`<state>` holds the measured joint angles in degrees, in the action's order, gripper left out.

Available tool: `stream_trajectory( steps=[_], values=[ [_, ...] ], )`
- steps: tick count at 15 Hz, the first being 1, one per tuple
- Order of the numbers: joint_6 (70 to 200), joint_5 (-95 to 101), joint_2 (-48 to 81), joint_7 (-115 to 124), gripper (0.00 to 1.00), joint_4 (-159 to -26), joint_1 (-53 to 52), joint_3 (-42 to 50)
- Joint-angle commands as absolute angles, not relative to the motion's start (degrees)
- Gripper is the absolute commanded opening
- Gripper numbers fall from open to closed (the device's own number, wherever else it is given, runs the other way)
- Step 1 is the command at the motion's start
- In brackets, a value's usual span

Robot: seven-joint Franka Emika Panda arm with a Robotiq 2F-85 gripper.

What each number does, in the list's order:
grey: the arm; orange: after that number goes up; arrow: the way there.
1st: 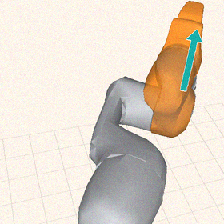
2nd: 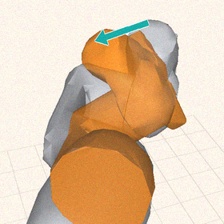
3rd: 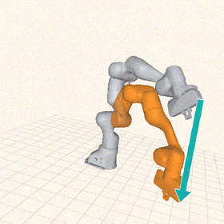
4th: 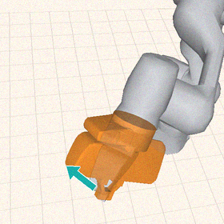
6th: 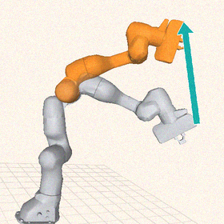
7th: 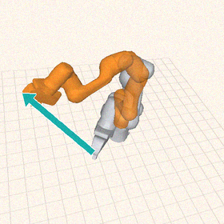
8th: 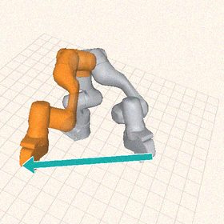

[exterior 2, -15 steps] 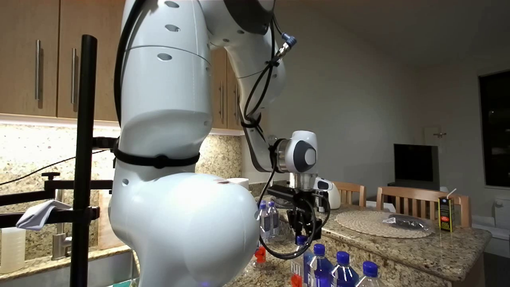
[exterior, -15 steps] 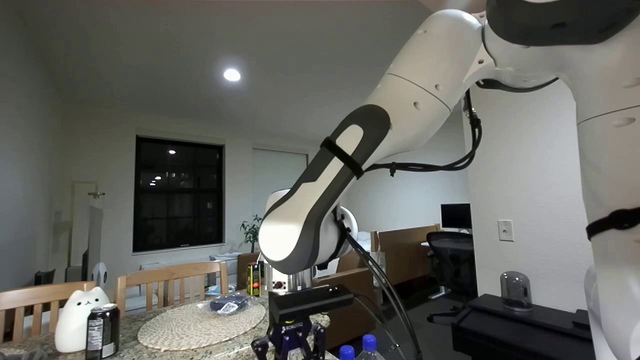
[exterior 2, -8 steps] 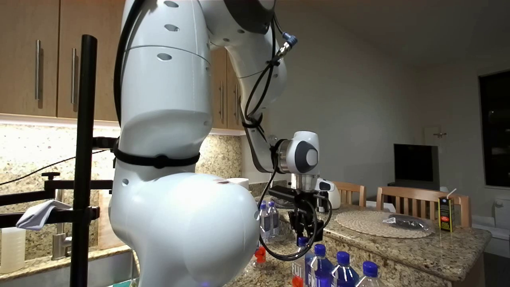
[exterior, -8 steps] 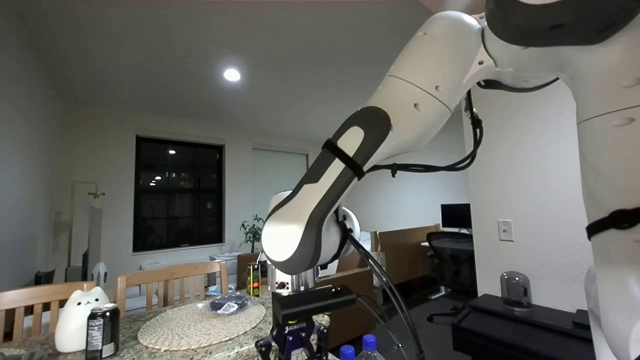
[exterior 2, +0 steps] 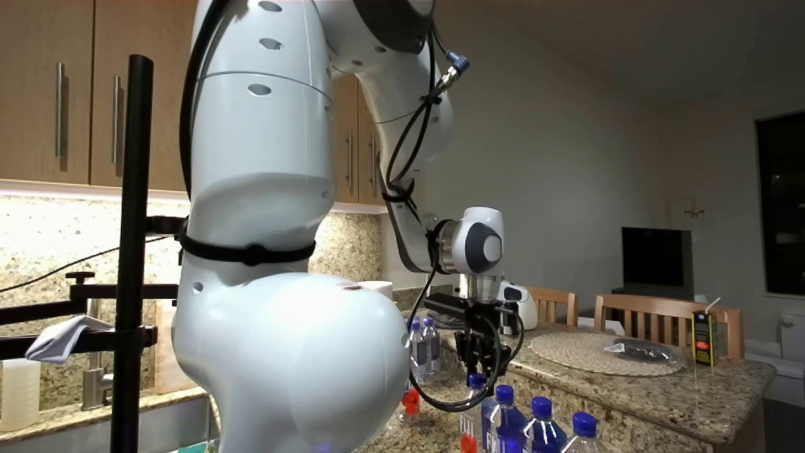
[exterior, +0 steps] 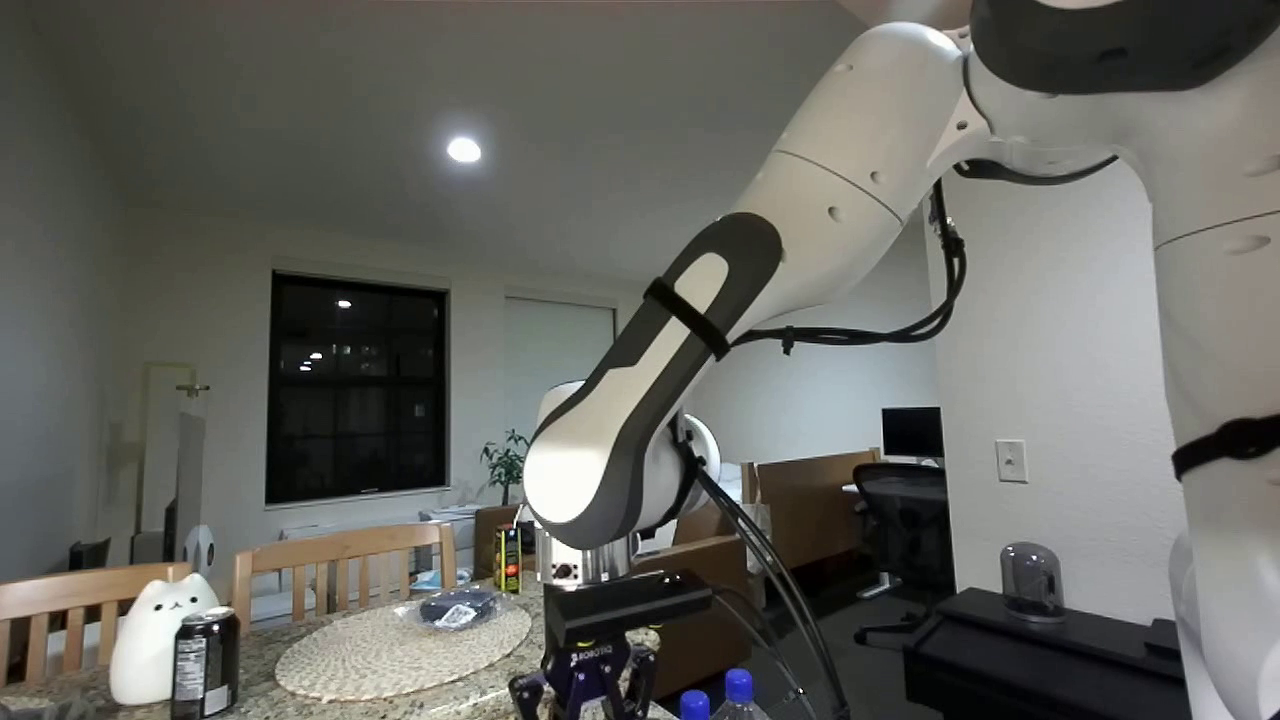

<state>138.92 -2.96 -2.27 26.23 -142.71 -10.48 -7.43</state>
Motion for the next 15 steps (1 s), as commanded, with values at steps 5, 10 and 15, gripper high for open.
stream_trajectory(
  steps=[5,10,15],
  values=[
    [139.76,-3.64,-3.93,23.83,1.00,-144.62,-9.49,-7.81],
    [139.30,-2.88,-4.12,24.50,1.00,-143.83,-9.56,-8.00],
    [137.81,-3.95,-4.40,23.82,1.00,-141.59,-9.72,-8.15]
  ],
)
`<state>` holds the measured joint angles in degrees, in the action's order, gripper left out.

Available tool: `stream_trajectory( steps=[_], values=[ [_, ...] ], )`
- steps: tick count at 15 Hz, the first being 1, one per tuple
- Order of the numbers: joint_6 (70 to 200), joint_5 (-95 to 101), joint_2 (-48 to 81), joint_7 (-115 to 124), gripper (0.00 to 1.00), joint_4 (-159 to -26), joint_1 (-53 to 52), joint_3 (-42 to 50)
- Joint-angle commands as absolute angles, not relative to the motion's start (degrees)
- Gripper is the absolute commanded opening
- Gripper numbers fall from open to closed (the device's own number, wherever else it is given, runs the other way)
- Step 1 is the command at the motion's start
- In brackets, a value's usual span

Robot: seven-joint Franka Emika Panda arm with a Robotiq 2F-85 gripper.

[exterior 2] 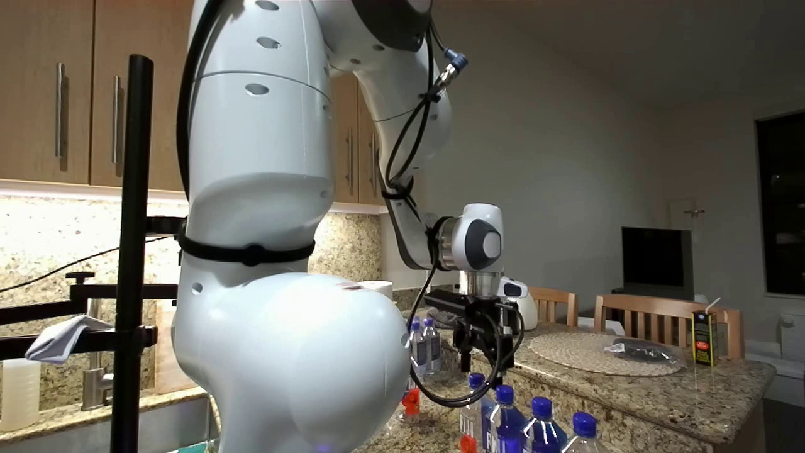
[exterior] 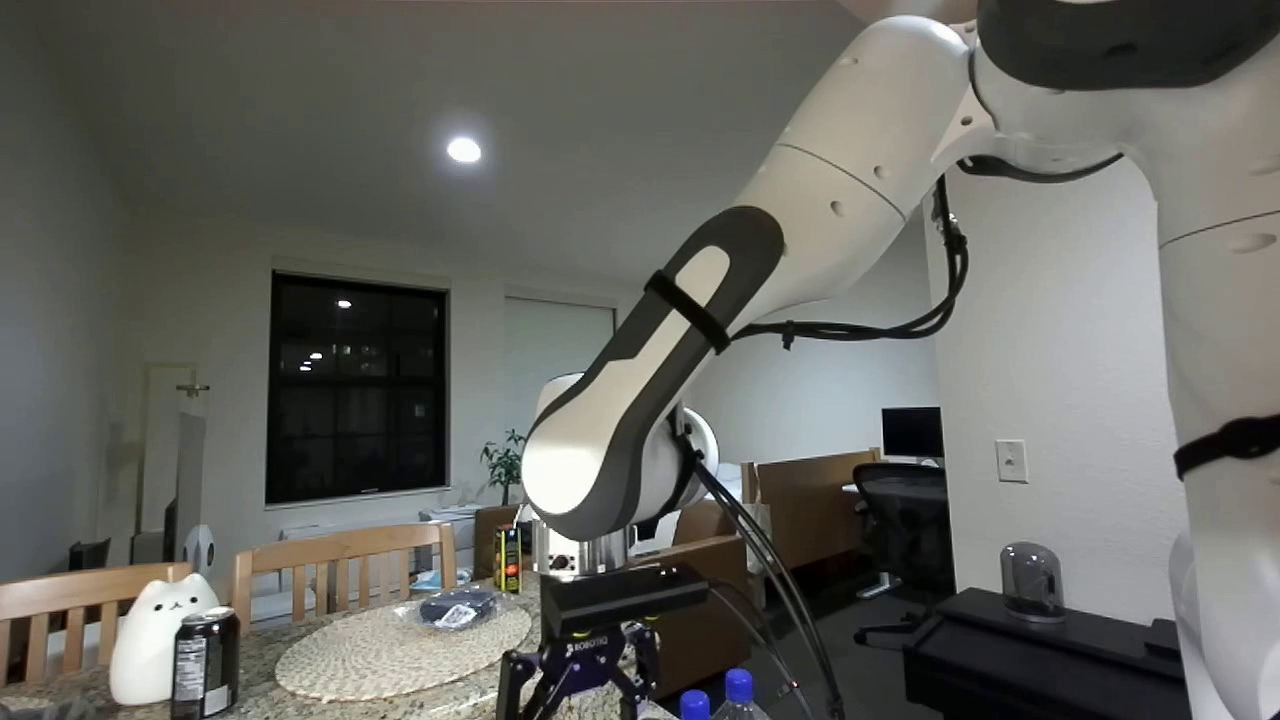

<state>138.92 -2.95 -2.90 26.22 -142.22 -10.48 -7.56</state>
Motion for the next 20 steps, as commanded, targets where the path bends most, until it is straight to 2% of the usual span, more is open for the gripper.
stream_trajectory(
  steps=[1,12,16,20],
  values=[
    [137.00,-4.58,-4.28,23.12,1.00,-140.76,-9.77,-8.14],
    [134.33,-2.16,-1.39,28.40,1.00,-130.32,-11.29,-11.57],
    [129.25,-1.88,3.17,30.70,1.00,-125.15,-12.99,-13.61],
    [130.00,2.67,8.60,35.81,1.00,-121.10,-15.87,-14.05]
  ],
)
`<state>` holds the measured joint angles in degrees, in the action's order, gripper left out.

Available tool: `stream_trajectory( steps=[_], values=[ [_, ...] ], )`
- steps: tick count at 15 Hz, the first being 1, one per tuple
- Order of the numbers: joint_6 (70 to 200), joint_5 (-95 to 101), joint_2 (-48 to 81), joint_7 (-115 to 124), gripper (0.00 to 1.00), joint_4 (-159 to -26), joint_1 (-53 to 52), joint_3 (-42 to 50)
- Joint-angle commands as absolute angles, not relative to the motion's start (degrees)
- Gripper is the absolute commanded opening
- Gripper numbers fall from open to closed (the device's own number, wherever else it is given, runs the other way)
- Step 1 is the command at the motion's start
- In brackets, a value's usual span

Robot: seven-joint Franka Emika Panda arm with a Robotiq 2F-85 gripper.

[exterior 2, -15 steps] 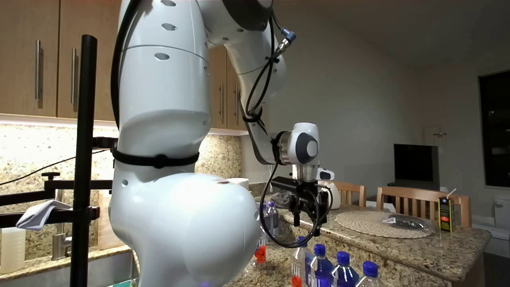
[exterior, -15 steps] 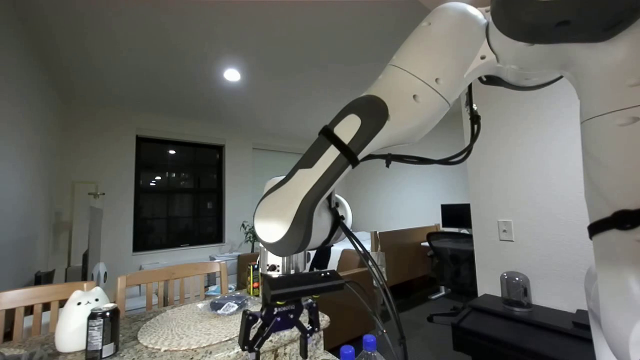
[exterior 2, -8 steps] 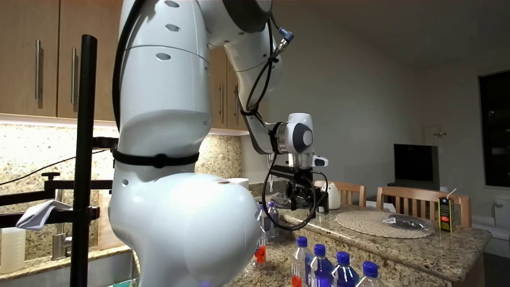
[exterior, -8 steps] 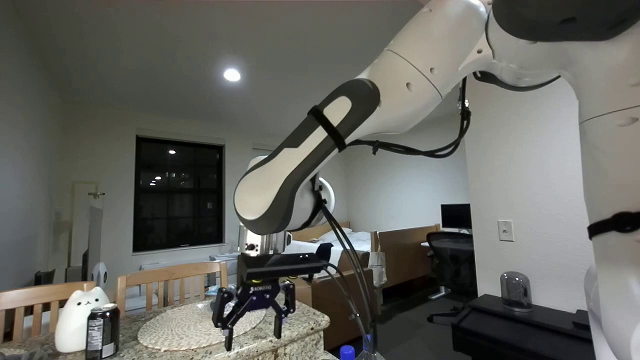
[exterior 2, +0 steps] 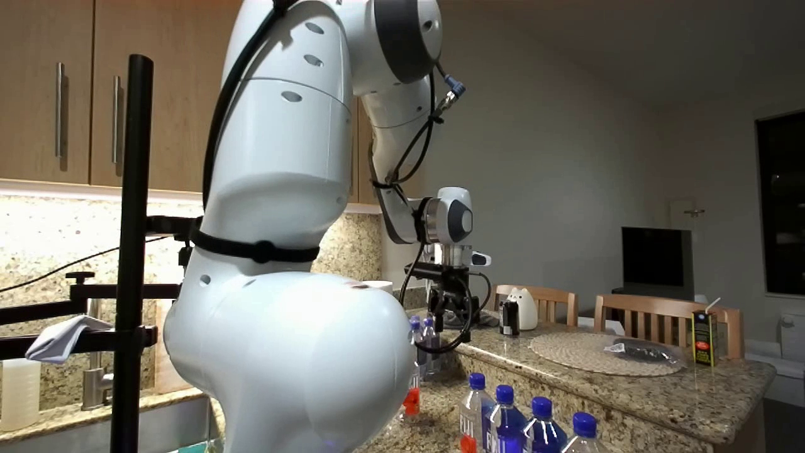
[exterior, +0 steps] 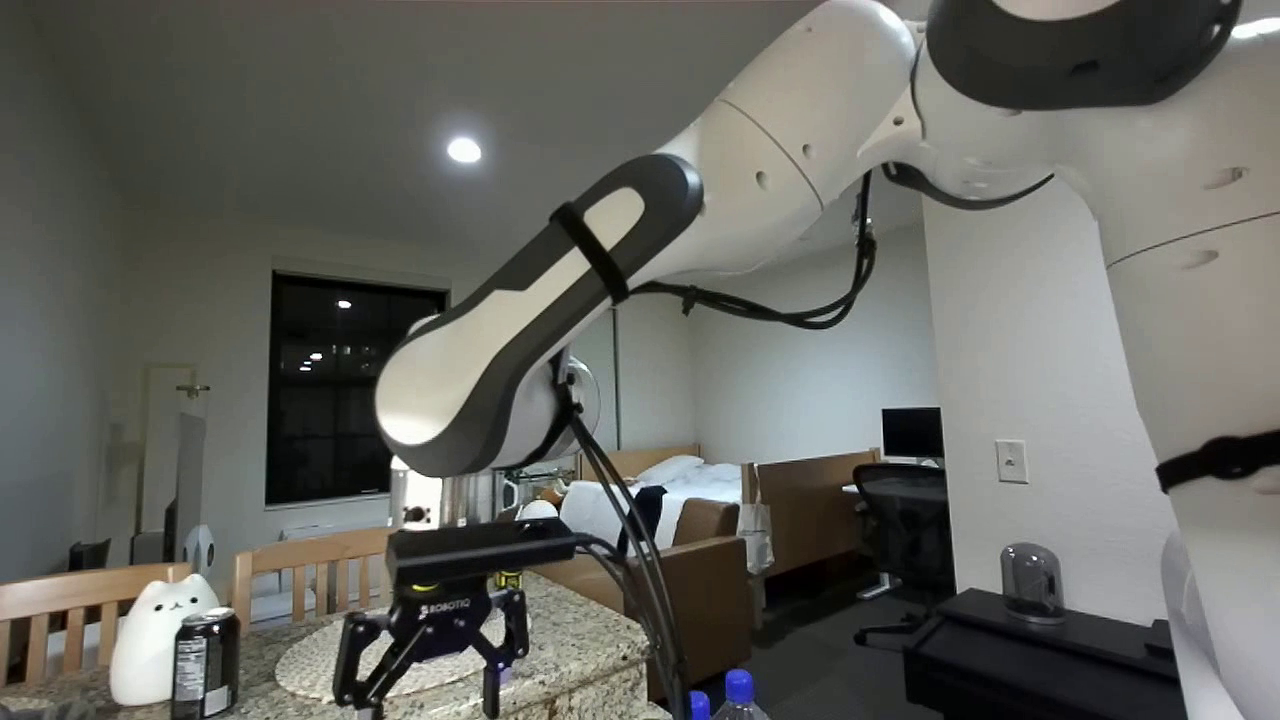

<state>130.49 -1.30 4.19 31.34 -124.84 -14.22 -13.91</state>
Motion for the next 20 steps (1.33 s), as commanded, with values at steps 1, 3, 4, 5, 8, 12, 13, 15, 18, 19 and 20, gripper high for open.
stream_trajectory(
  steps=[1,3,4,5,8,12,13,15,18,19,20],
  values=[
    [129.44,3.75,10.27,36.45,1.00,-119.52,-16.66,-13.91],
    [128.33,6.32,13.57,38.30,1.00,-115.95,-18.42,-13.41],
    [127.82,6.65,15.12,38.29,1.00,-114.18,-19.22,-13.35],
    [127.43,6.83,16.58,38.04,1.00,-112.44,-20.03,-13.30],
    [124.97,5.57,20.08,36.19,1.00,-106.91,-22.15,-13.42],
    [121.22,4.25,22.09,34.44,1.00,-102.58,-24.24,-13.86],
    [119.86,3.25,22.20,33.21,1.00,-102.41,-24.44,-14.44],
    [117.83,3.05,22.36,32.14,1.00,-102.14,-25.38,-14.99],
    [116.06,3.45,22.19,31.56,1.00,-102.14,-26.54,-15.42],
    [116.53,3.14,22.22,31.19,1.00,-102.30,-26.59,-15.58],
    [117.89,3.39,22.31,31.20,1.00,-102.71,-26.74,-15.51]
  ],
)
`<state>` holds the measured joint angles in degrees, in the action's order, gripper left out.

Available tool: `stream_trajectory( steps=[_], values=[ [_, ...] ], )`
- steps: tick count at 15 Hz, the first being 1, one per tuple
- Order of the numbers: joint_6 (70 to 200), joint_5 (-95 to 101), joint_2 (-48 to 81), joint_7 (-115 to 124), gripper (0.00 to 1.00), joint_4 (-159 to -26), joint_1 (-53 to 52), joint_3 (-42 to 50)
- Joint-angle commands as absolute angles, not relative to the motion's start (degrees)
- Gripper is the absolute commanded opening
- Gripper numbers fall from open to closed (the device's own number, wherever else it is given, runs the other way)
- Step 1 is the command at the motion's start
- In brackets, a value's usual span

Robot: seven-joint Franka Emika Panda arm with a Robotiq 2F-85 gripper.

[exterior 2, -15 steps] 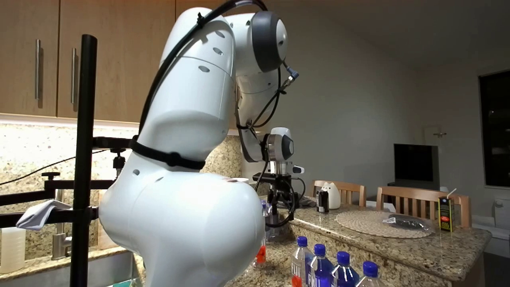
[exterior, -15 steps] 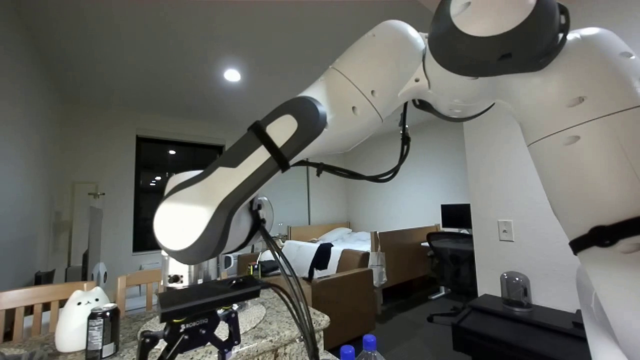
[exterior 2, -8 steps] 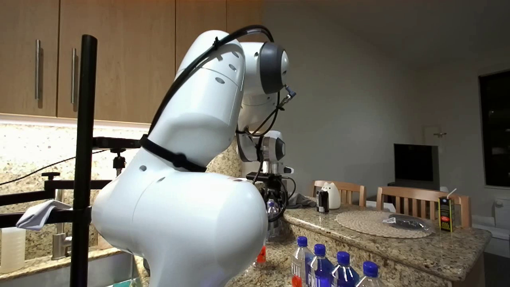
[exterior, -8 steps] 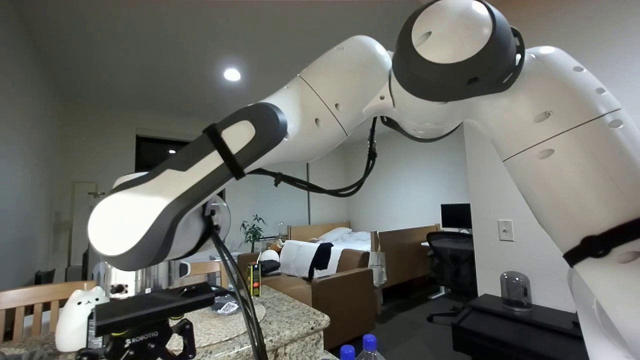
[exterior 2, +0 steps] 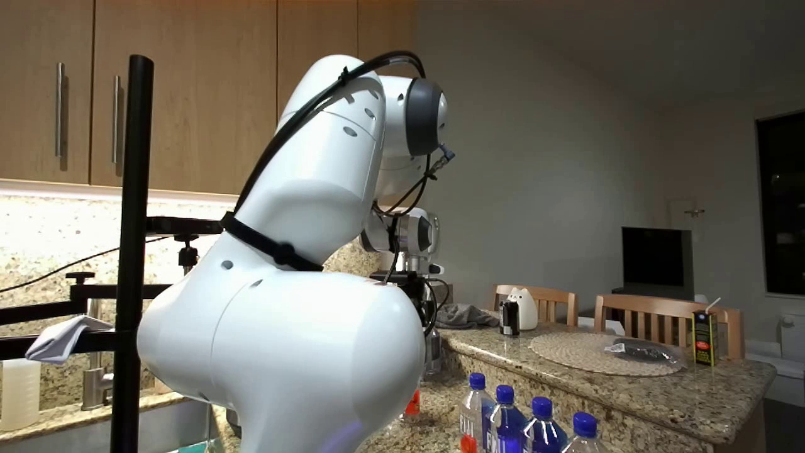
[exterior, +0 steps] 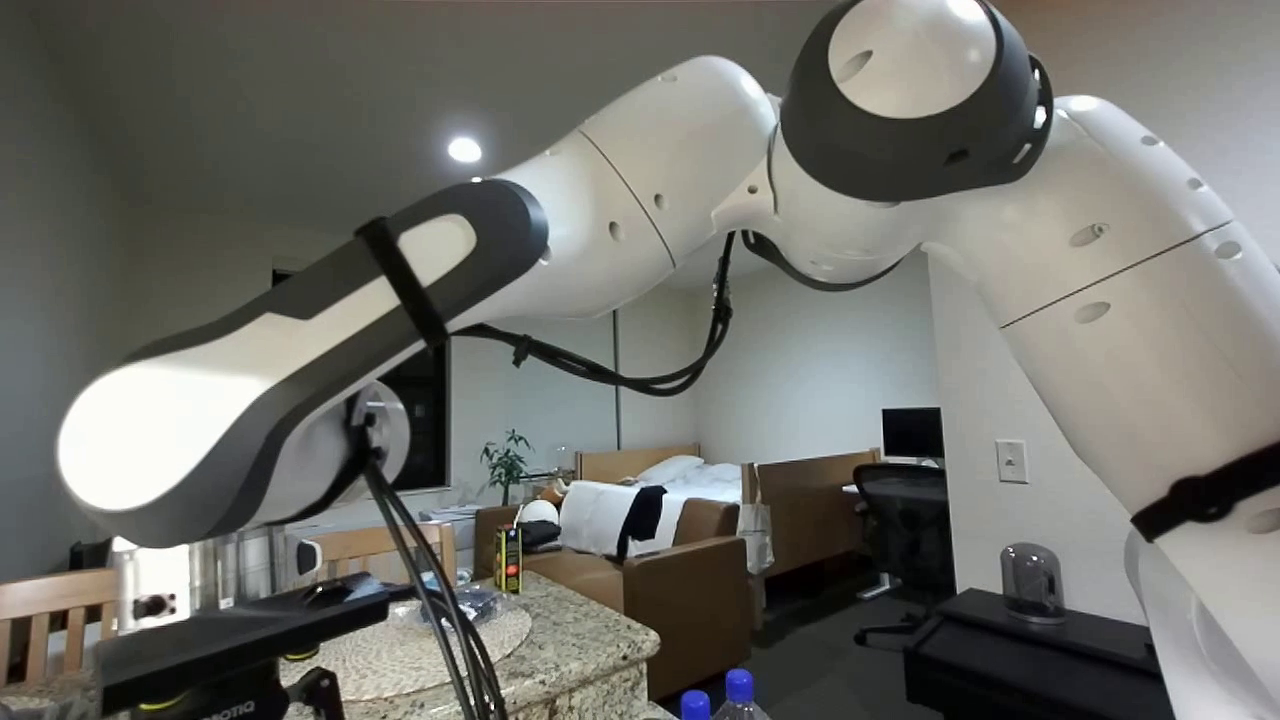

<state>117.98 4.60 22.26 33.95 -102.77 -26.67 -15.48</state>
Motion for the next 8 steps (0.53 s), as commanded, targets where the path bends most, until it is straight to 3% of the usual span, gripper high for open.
stream_trajectory(
  steps=[1,8],
  values=[
    [117.86,2.30,22.62,29.88,1.00,-102.79,-26.24,-15.82],
    [117.47,-0.28,25.04,23.75,1.00,-102.63,-25.37,-15.41]
  ],
)
